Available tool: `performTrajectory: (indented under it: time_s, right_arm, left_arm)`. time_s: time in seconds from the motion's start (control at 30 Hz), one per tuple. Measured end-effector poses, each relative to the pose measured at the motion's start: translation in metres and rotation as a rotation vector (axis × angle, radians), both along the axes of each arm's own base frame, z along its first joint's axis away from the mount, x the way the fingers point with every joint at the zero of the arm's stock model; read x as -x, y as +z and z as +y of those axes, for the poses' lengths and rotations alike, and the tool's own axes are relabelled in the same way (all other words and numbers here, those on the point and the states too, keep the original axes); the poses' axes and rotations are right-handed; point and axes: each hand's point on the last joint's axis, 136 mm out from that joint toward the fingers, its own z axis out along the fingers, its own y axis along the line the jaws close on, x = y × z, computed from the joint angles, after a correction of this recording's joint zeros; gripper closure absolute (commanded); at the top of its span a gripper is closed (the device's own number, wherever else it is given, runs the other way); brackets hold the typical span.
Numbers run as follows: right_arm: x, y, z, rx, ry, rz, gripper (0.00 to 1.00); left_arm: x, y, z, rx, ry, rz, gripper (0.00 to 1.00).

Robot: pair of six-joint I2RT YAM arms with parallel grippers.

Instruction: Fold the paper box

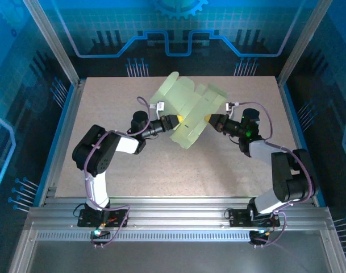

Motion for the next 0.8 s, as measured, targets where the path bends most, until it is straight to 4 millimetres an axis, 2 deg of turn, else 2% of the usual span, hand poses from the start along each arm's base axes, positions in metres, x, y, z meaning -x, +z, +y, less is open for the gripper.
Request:
performTrajectory:
  time_s: [0.2,0.33,0.5,0.8]
  right_arm:
    - [-0.003,-0.002,0.003,0.023,0.0,0.029,1.0]
    - [-0.006,-0.002,0.008,0.051,-0.001,0.037,1.0]
    - [-0.006,-0.014,0.01,0.074,-0.017,0.088,1.0]
    - [-0.003,-0.045,0.019,0.088,-0.014,0.207,1.0]
  left_arm:
    - [0.002,0.006,0.002,-0.061,0.009,-0.052,0.86]
    - [0.001,0.004,0.006,-0.118,0.028,-0.08,0.89]
    - [0.003,-0.008,0.009,-0.206,0.055,-0.129,0.95]
    - [0.01,-0.036,0.015,-0.373,0.081,-0.21,0.94]
